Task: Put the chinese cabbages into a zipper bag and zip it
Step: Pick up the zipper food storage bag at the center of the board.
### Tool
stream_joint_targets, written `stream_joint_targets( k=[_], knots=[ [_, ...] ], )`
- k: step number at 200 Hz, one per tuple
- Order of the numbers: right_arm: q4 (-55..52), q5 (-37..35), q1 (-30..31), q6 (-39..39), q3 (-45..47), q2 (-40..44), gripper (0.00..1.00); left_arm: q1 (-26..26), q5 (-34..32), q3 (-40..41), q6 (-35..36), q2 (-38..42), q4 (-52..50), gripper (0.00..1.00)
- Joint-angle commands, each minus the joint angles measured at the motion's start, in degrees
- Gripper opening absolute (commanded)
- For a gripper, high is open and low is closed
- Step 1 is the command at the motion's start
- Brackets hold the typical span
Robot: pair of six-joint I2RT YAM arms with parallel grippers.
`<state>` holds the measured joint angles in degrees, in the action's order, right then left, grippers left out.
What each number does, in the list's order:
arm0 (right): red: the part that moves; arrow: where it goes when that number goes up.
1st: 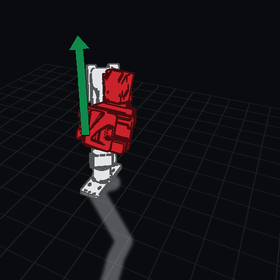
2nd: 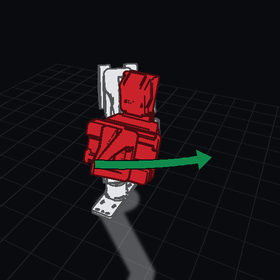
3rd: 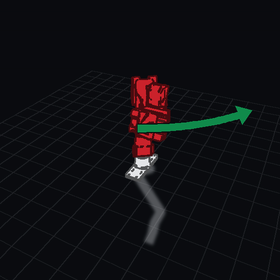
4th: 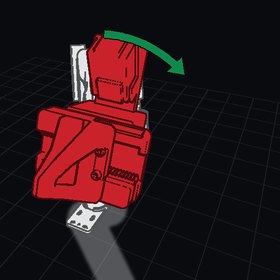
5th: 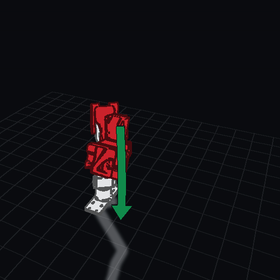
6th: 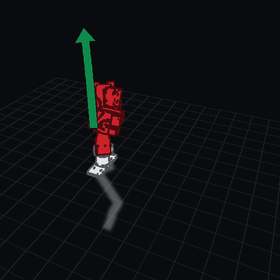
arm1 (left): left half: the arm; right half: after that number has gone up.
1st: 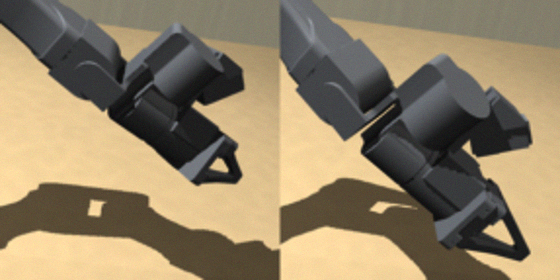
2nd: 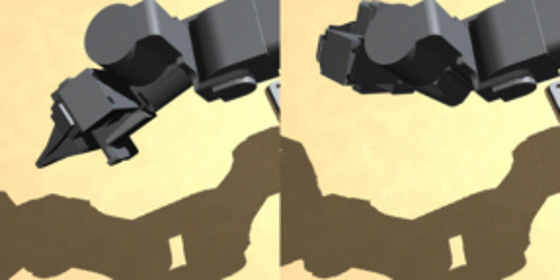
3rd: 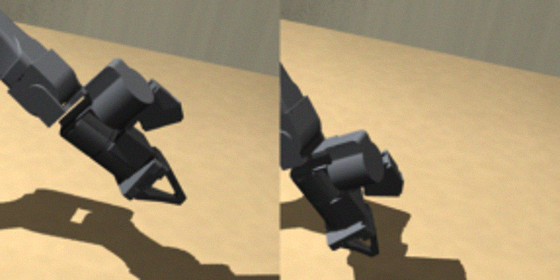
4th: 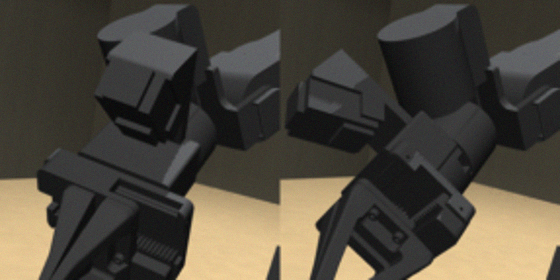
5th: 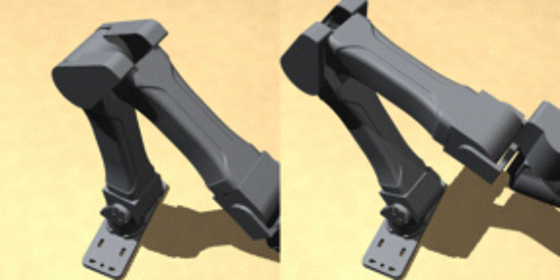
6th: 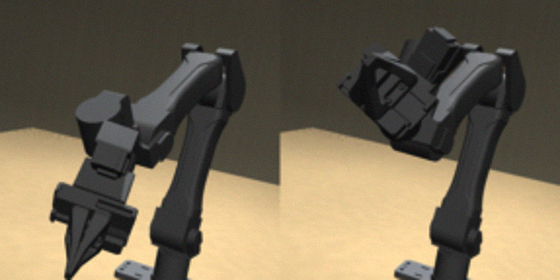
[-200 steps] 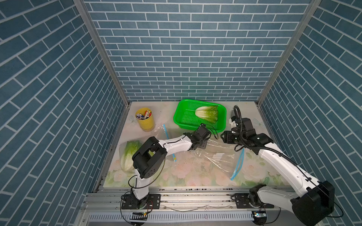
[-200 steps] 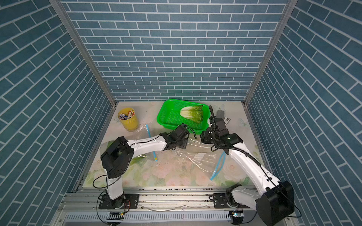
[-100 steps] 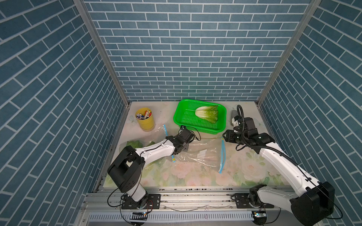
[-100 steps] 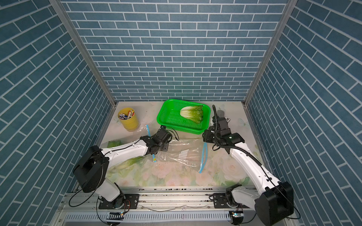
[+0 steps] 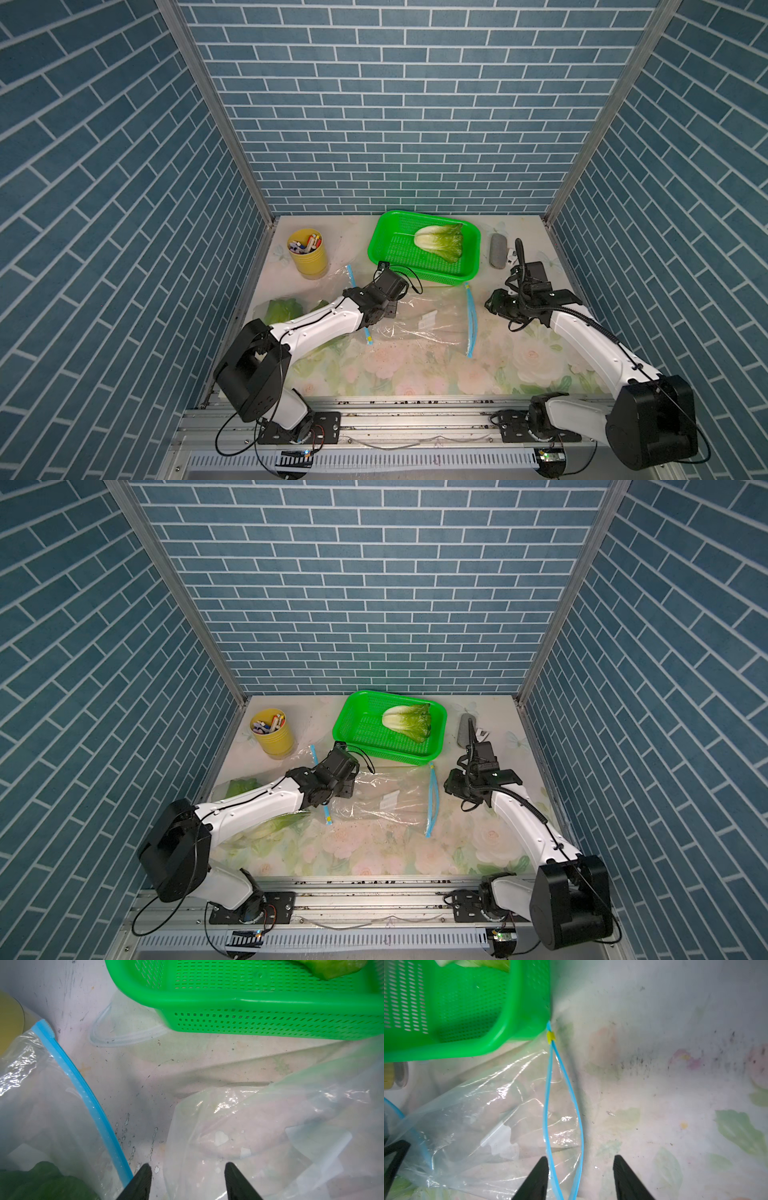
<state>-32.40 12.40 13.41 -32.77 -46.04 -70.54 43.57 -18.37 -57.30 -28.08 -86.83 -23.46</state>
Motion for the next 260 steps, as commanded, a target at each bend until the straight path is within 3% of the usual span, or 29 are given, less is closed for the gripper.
stream_joint_targets(
  k=[1, 78, 159, 183, 229, 260],
  knots=[
    [3.28, 3.58, -0.66, -2.73, 1.74, -2.33, 0.50, 0.76, -0.29, -1.25, -0.40, 1.04, -1.72, 0.60],
    [12.02, 9.86, -1.01, -3.88, 4.91, -11.19, 0.44, 2.73, 2.18, -1.75, -0.33, -0.62, 1.04, 0.60],
    [15.85, 9.65, -1.13, -2.90, 5.69, -16.71, 0.36, 2.75, -0.26, -1.74, -0.29, -0.26, -0.22, 0.62],
    [16.38, 9.90, -1.13, -2.91, 5.68, -17.17, 0.30, 2.75, -0.27, -1.70, -0.51, -0.27, -0.39, 0.62],
    [16.57, 10.17, -1.12, -2.48, 6.09, -15.17, 0.09, 2.75, -0.65, -1.41, -0.65, 0.08, -0.27, 0.62],
    [15.09, 10.87, -1.06, -1.56, 5.49, -11.97, 0.01, 2.75, -1.60, -1.15, -0.75, 1.08, -0.82, 0.63]
  ],
)
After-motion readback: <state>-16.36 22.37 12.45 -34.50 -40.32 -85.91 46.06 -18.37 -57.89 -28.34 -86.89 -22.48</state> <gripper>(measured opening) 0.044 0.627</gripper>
